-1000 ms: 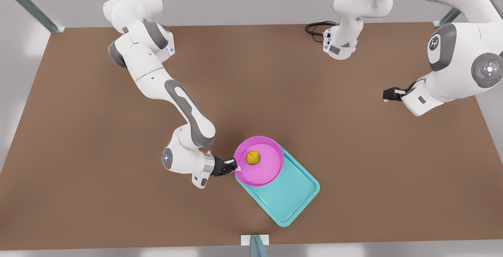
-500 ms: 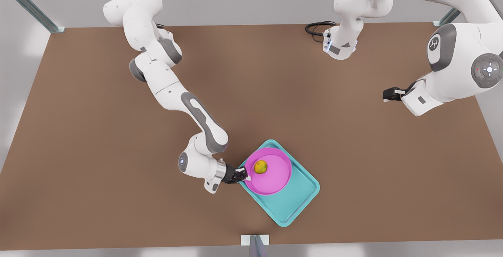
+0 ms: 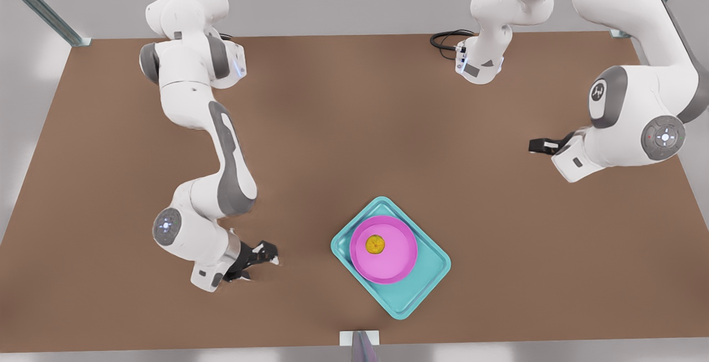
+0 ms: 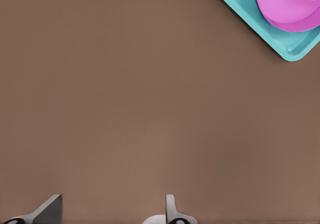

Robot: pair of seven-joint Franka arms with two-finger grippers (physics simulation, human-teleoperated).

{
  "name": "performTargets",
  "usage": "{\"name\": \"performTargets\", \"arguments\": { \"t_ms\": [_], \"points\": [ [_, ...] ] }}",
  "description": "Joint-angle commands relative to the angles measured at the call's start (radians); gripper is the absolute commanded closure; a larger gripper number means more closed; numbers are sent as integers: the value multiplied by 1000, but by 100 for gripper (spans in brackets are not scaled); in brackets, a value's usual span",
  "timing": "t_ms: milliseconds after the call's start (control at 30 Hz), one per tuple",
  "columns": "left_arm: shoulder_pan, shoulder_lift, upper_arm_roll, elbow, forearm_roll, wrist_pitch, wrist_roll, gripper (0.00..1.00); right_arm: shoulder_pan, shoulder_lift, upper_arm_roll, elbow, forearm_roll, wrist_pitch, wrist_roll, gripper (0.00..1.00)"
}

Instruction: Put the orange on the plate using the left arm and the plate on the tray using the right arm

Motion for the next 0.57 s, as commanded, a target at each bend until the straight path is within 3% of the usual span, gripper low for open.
{"name": "performTargets", "arguments": {
  "t_ms": [0, 33, 67, 133, 200, 267, 533],
  "points": [
    [0, 0, 0, 1, -2, 0, 11, 0, -55, -98, -49, -1, -206, -610, -78, 0],
    [0, 0, 0, 1, -2, 0, 13, 0, -43, -158, -108, 5, -287, -689, -78, 0],
    [0, 0, 0, 1, -2, 1, 11, 0, -48, -259, -96, -2, -376, -699, -78, 0],
    [0, 0, 0, 1, 0, 1, 11, 0, -149, -578, 62, -271, -500, -690, -51, 0],
    [0, -3, 0, 1, 7, 1, 11, 0, -166, -730, 94, -469, -525, -601, -3, 0],
    [0, 0, 0, 1, 4, 1, 11, 0, -170, -778, 99, -539, -543, -561, 3, 0],
    [0, 0, 0, 1, 1, 3, 11, 0, -184, -772, 100, -538, -543, -567, 5, 0]
  ]
}}
